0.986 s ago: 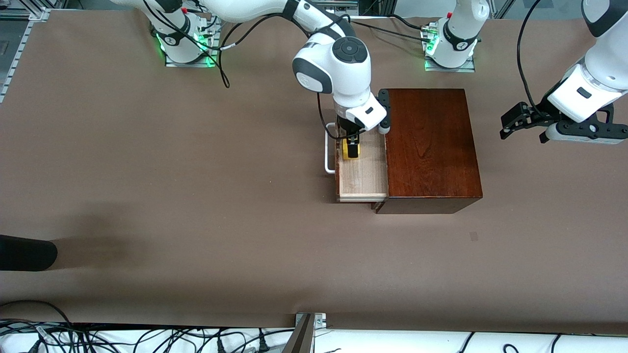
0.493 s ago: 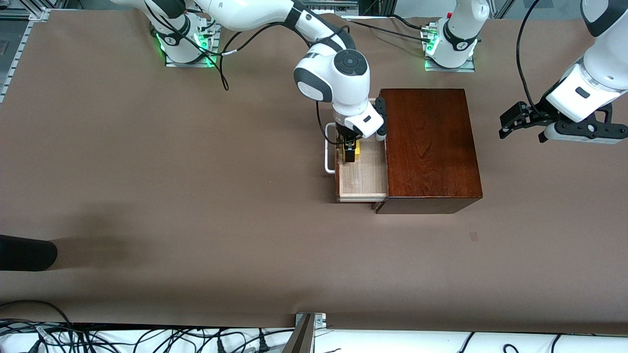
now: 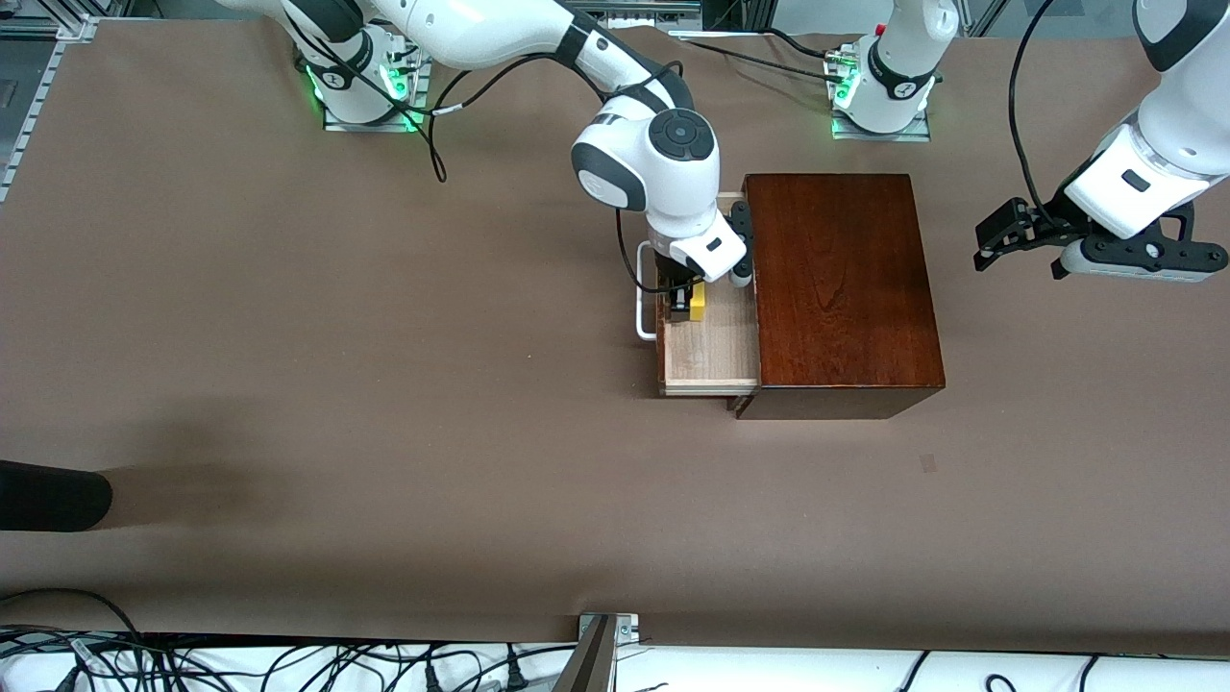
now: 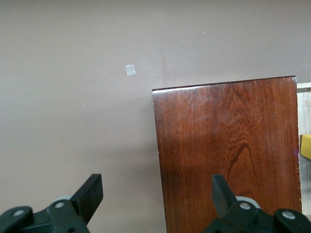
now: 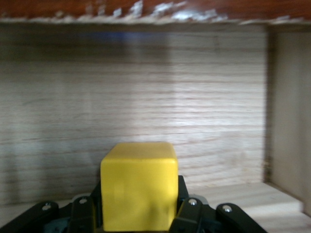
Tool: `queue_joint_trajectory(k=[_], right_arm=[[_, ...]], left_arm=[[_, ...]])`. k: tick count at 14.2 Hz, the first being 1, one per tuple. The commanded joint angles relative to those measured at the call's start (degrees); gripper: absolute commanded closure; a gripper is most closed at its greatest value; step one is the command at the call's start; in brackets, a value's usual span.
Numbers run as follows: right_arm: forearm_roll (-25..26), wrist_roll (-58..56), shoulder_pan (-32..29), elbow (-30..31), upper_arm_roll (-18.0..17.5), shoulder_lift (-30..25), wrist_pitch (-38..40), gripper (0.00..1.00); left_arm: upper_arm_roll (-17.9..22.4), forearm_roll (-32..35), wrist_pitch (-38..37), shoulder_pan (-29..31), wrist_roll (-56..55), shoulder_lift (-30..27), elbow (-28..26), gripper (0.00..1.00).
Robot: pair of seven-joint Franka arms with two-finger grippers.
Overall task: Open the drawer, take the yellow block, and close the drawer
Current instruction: 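Lift the cube out with the right gripper and carry it away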
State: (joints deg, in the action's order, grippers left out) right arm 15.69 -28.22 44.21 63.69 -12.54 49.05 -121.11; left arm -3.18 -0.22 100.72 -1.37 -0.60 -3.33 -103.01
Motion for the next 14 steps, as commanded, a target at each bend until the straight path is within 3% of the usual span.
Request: queue_joint_trajectory(k=[1,6,8,10,12,14], right_arm=[[-1.71,-0.34,-0.7,-4.61,-0.55,-2.28,8.22,1.0],[-9.0,8.68,-8.85,-6.74,-0.03,-12.12,19.4,1.0],[-10.15,11.69,-12.38,-6.04,2.33,-17.12,21.17,1.0],[-13.47,13.1,-19.47,-0.45,2.7,-22.56,20.74,1.0],[-21.37,13.02,-26.77,8.33,3.57,-28.81,18.46,1.0],[-23.25,13.02,-32.06,16.95,4.28,-33.65,17.92,1.0]], left_arm=[[0.19,-0.13,-2.19,-0.56,0.43,-0.18,1.58,0.0],[0.11,-0.13,-2.28,-0.65,0.43,-0.18,1.67,0.0],[-0.07,-0.31,-2.46,-0.65,0.86,-0.01,2.11,0.0],[-1.47,-1.01,-6.04,-0.74,1.13,0.08,2.2,0.0],[-3.49,-3.28,-6.85,-0.83,5.58,0.26,2.2,0.0],[-6.82,-3.65,-6.33,-1.0,14.53,2.18,2.98,0.0]])
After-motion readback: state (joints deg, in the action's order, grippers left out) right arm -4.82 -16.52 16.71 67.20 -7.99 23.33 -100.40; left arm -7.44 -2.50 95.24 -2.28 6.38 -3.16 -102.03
